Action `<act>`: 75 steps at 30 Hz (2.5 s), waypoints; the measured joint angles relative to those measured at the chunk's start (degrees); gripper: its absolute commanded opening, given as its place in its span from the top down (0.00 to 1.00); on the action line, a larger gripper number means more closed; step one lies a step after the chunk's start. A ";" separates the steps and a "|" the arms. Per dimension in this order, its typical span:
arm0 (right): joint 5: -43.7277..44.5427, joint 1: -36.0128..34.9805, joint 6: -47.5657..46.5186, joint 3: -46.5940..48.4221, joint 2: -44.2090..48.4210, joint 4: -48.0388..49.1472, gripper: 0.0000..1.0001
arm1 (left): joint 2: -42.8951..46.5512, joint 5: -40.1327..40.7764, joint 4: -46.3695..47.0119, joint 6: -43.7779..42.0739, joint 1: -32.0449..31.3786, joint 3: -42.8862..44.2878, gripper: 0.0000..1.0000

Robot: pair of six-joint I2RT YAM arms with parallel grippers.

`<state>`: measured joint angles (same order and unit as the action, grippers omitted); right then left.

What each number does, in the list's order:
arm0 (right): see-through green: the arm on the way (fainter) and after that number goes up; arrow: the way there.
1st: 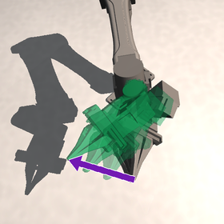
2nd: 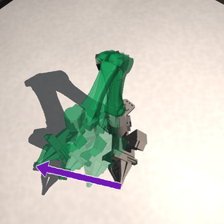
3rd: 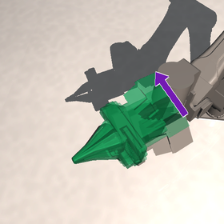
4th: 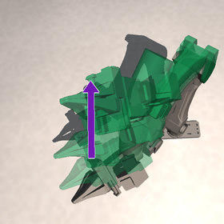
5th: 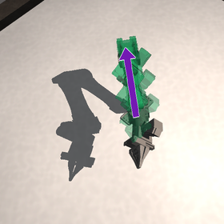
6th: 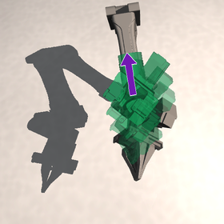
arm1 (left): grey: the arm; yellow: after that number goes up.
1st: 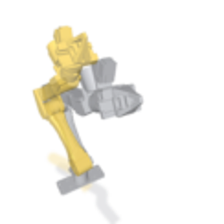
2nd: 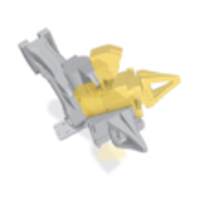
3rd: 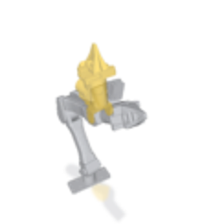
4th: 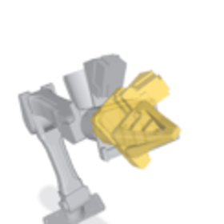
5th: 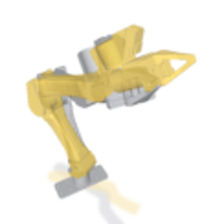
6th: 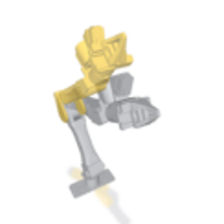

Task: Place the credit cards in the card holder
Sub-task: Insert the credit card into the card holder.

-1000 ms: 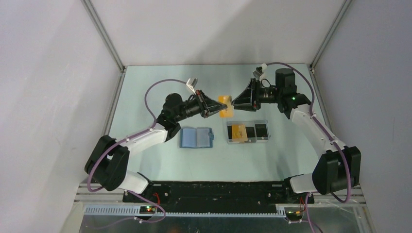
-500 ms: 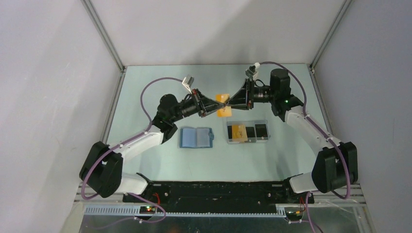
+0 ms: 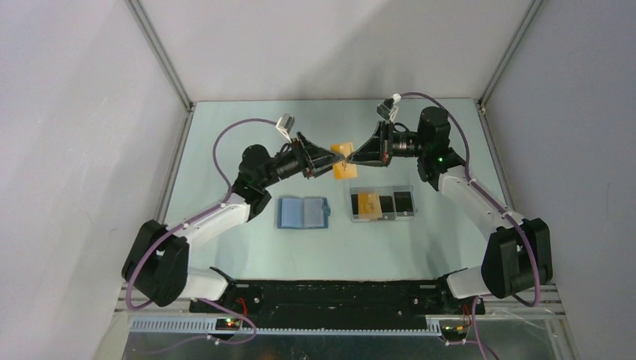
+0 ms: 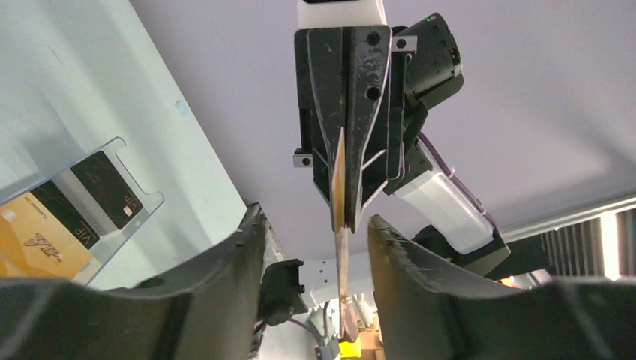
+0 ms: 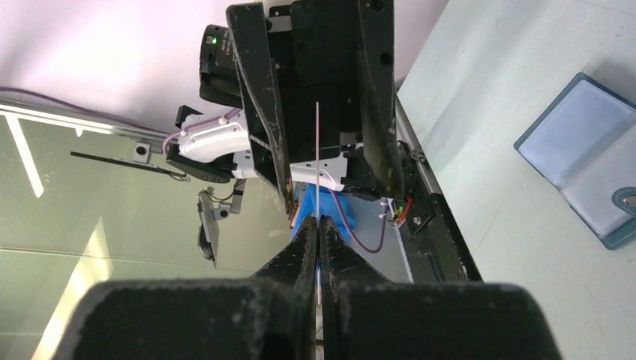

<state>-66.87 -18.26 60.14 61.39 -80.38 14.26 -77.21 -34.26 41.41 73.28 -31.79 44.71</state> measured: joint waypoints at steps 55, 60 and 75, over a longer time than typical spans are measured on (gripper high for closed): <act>25.70 -19.56 -24.85 11.89 -35.95 -31.12 1.00 | -9.07 33.64 -70.05 -39.34 9.84 0.52 0.61; 24.90 -19.54 -25.09 12.37 -36.68 -30.84 1.00 | -9.11 33.64 -70.05 -39.47 9.86 0.52 0.62; 19.76 -17.03 -24.61 12.57 -38.80 -24.59 1.00 | -9.92 33.35 -70.23 -40.37 9.84 1.16 0.66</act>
<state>-47.11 -35.29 35.53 73.95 -119.17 -10.33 -87.13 -0.91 -28.82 32.91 -21.96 45.87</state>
